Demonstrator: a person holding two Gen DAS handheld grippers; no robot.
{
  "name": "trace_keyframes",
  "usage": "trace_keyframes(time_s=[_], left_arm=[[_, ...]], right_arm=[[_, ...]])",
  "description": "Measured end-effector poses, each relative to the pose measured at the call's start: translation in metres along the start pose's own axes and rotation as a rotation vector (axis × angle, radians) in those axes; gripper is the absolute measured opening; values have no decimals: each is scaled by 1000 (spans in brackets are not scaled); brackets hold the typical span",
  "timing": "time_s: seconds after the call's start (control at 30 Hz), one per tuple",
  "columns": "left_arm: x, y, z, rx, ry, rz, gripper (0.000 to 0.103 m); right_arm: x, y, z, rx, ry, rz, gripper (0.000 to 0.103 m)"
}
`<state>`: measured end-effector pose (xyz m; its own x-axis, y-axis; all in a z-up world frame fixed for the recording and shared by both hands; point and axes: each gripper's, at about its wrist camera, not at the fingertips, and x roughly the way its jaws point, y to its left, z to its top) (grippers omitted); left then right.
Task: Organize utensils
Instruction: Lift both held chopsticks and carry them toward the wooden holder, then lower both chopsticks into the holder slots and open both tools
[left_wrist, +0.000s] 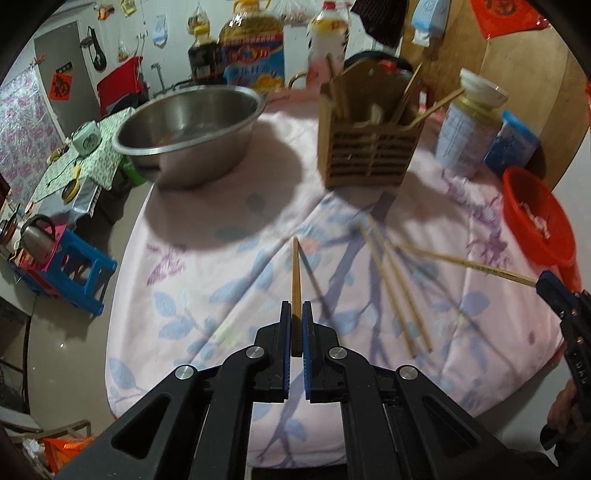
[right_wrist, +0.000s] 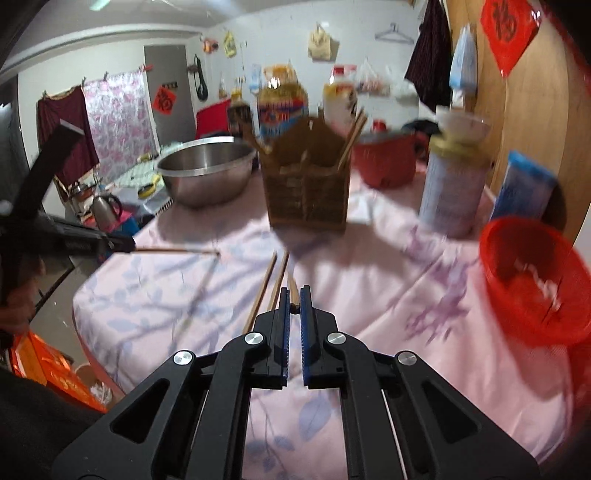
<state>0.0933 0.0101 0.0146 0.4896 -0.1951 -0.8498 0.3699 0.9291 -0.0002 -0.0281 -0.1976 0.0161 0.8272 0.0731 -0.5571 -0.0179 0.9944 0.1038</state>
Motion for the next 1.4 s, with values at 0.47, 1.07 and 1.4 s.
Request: trace_keyframes(time_s=[0.47,1.07,1.4], left_arm=[[-22,-13,32,4,0,-67,6],[-19,-19,74,215,32,-121,6],[-40,-17,118,182,-43,-161,6]], right_arm=[[-26,5,47,-25,-95,-23,6],[-33,3,51,198,-194,-192,6],[-30,-8,102,161,-276,-152,6]])
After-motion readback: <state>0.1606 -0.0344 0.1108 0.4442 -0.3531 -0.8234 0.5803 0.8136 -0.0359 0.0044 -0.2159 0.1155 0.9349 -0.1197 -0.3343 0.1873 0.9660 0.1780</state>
